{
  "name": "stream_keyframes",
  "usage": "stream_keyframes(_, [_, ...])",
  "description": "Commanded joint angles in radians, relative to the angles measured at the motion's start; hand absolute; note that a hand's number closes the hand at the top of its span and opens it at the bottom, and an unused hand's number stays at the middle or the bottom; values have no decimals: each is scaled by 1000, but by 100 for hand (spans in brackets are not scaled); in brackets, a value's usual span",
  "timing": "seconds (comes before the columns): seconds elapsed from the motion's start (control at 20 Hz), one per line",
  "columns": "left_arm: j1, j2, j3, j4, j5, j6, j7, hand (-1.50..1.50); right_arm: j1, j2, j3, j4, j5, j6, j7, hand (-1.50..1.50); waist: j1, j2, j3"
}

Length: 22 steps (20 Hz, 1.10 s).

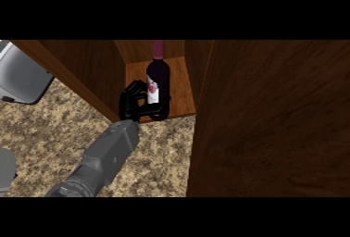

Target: Pick up the wine, place it into the cabinet and close the cabinet

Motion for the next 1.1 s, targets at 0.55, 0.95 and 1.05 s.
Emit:
stream_keyframes(0.55, [6, 0, -74, -44, 38, 74, -2, 150, 4, 22, -7, 28, -29, 8, -33, -150, -20, 7, 0])
stream_keyframes(0.95, [-59, 0, -82, -68, 88, 143, 42, 150, -3, 3, -13, -3, -68, 14, 13, -150, -36, 3, -1])
stream_keyframes(1.05, [-81, 0, -103, -65, 79, 158, 42, 150, 30, 13, -37, 23, -49, 23, -45, -150, -17, 8, 2])
